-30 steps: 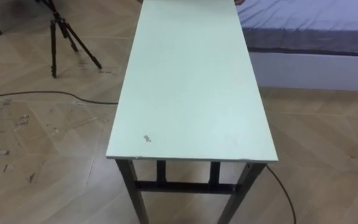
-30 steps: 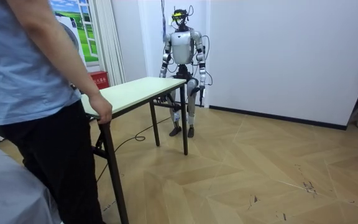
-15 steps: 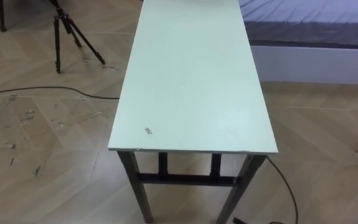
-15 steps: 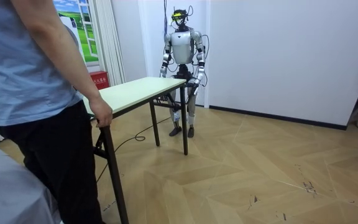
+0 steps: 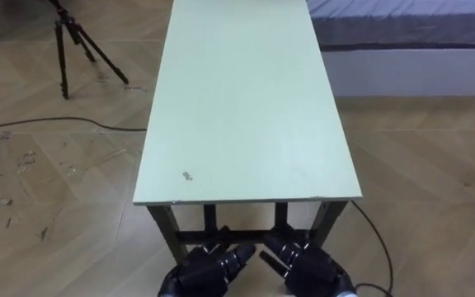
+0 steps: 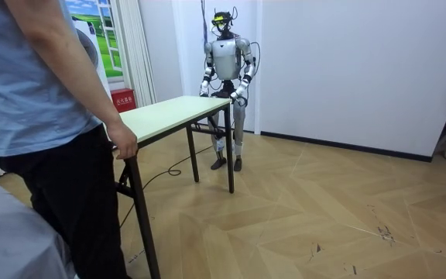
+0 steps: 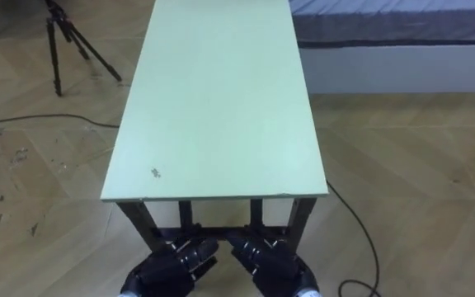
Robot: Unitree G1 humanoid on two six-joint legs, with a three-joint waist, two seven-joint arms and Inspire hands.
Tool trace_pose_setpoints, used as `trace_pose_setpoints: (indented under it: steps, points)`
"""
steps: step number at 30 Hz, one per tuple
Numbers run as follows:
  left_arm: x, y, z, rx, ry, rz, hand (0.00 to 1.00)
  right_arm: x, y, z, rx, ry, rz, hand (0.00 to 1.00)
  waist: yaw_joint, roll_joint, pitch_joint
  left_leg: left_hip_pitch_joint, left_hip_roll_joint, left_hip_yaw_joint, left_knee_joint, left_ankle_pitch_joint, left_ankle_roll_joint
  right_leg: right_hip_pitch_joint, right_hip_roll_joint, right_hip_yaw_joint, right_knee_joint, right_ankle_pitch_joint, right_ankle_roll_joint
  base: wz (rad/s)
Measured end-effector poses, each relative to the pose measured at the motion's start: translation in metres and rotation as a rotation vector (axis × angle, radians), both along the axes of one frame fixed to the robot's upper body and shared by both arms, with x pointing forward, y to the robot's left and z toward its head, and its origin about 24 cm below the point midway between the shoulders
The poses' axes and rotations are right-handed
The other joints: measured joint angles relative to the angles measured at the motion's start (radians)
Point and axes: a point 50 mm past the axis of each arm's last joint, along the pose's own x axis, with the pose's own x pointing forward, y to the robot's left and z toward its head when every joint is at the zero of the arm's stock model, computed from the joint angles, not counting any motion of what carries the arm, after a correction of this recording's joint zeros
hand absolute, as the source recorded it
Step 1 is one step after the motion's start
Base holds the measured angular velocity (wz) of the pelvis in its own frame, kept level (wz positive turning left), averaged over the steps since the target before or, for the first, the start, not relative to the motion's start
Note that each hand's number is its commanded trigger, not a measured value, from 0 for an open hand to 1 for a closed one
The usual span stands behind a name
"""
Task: Move table with human
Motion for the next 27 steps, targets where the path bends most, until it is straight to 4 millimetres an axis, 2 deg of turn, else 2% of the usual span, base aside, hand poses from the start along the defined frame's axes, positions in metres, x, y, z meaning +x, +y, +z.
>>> trace_pose_setpoints:
  steps: [4, 11, 17, 20, 27]
  points:
    - [0.006, 0.002, 0.006, 0.007, -0.021, 0.002, 0.0, 0.011, 0.004, 0.014, 0.009, -0.068, -0.002, 0.0, -0.007, -0.005, -0.0003, 0.005, -0.001, 0.002, 0.0, 0.0, 0.0, -0.002, 0.003, 0.017, 0.0, 0.0, 0.0, -0.12]
    - [0.015, 0.004, 0.013, 0.011, -0.045, 0.025, 0.0, 0.016, 0.004, 0.022, -0.004, -0.091, -0.002, 0.0, -0.004, -0.02, -0.0018, 0.019, 0.0, 0.007, 0.0, 0.0, 0.0, 0.011, 0.003, 0.021, 0.001, 0.0, 0.0, -0.01]
    - [0.028, 0.013, 0.019, 0.022, -0.02, 0.122, 0.0, 0.024, 0.005, 0.028, -0.02, -0.102, -0.006, 0.0, 0.004, -0.02, -0.0016, 0.035, 0.0, 0.007, 0.002, 0.0, 0.0, 0.021, 0.004, 0.028, 0.01, 0.0, 0.0, -0.01]
    - [0.038, 0.025, 0.023, 0.034, -0.012, 0.207, 0.0, 0.03, 0.005, 0.035, -0.031, -0.12, -0.016, 0.0, 0.011, -0.019, -0.0007, 0.044, 0.001, 0.007, 0.002, 0.0, 0.0, 0.024, 0.004, 0.033, 0.021, 0.0, 0.0, 0.0]
    - [0.044, 0.038, 0.026, 0.0, 0.024, 0.33, 0.0, 0.035, 0.002, 0.039, 0.01, -0.1, -0.078, 0.0, 0.027, -0.011, 0.0065, 0.039, 0.0, 0.007, 0.001, -0.001, 0.001, 0.015, 0.004, 0.034, 0.026, 0.0, -0.001, 0.0]
